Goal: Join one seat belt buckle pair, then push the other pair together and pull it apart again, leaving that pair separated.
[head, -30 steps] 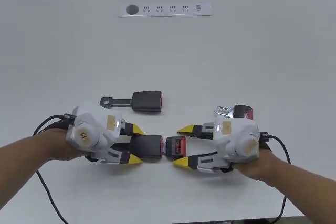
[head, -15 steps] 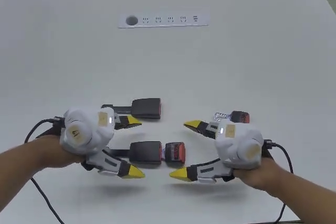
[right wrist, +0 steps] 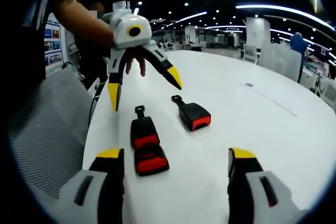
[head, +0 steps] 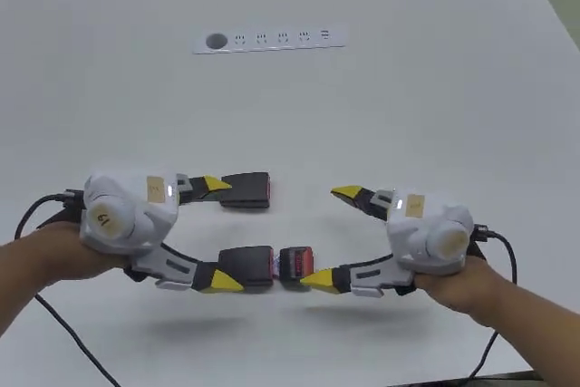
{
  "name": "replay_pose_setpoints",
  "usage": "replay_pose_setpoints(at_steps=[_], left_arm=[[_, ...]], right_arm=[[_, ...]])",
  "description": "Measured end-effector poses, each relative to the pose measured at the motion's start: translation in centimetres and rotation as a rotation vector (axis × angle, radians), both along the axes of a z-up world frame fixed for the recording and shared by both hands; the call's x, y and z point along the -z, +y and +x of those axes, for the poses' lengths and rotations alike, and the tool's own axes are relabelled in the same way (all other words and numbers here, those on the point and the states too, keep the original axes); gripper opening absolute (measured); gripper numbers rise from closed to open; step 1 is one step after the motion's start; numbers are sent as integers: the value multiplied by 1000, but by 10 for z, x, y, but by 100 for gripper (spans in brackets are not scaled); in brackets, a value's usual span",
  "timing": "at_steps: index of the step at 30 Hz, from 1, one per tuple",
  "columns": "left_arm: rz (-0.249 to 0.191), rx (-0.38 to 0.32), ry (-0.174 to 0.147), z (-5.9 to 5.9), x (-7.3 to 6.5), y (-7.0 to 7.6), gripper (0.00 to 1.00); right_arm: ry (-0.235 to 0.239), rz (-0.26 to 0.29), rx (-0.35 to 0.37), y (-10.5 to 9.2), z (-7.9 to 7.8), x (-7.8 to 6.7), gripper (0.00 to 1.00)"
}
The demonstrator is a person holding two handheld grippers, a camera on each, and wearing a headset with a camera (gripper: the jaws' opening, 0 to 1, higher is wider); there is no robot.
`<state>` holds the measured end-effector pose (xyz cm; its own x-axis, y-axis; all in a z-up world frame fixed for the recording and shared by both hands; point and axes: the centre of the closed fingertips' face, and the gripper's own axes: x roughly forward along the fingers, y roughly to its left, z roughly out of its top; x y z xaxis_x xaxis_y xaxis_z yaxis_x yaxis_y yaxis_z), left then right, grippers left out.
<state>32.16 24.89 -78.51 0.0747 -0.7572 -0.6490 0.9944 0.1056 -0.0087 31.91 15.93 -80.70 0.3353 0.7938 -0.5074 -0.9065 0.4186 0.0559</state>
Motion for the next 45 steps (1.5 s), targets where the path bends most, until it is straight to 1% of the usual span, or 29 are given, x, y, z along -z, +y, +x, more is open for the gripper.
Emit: replay_pose_setpoints(at_steps=[2,4,7,9,10,11,12,13,14,16,19,21,24,26,27,29,31,33,34,35,36,37,39,40,45], left_arm=[[-6,-4,-2,4,-3,1,80],[-1,-4,-8,9,-5,2,80],[7,-5,-16,14,-7,3,80],[5,-10,-10,18,-9,4,79],[-1,-15,-2,20,-10,3,79],[-7,-25,1,24,-13,3,79],[-7,-27,-6,26,-13,3,79],[-6,-25,-18,30,-14,4,79],[-3,-25,-19,32,-13,4,79],[3,-25,-15,36,-12,4,79],[14,-16,-17,42,-10,4,78],[20,-13,-19,46,-8,5,78],[24,-15,-14,53,-3,5,78],[29,-18,-7,57,1,5,78],[31,-18,-3,58,3,4,78],[34,-16,3,62,8,4,78],[40,-12,13,64,14,3,77],[46,-13,25,67,21,3,76],[47,-20,33,69,23,3,74],[40,-34,51,72,27,2,73],[37,-37,61,73,29,2,72],[48,-40,69,75,32,1,71],[50,-18,64,74,36,-1,69],[53,-13,67,74,37,-2,67],[68,3,81,74,48,-5,66]], right_arm=[[-13,-14,-1,-6,3,-2,82],[-17,-17,5,-15,7,-4,82],[-15,-40,28,-30,16,-2,82],[-15,-50,38,-41,21,-1,82],[-25,-68,42,-50,24,0,82],[-26,-72,43,-52,25,0,82],[-27,-94,43,-60,27,3,81],[-22,-104,43,-65,28,5,81],[-14,-112,46,-72,29,7,81],[-5,-126,47,-83,31,10,81],[0,-146,57,-97,34,13,80],[14,-149,68,-107,36,15,80],[44,-154,80,-119,38,20,79],[51,-160,82,-123,38,22,78],[62,-164,83,-126,38,25,78],[81,-174,75,-129,36,28,78],[86,-177,70,-130,35,30,77],[108,-180,62,-131,33,33,76],[114,-181,59,-132,33,35,76],[122,-186,56,-132,32,37,76],[124,-188,51,-133,31,37,75],[128,-190,44,-133,30,38,74],[132,-181,30,-131,29,38,69],[132,-179,23,-131,29,38,67],[150,-183,-1,-131,29,43,66]])
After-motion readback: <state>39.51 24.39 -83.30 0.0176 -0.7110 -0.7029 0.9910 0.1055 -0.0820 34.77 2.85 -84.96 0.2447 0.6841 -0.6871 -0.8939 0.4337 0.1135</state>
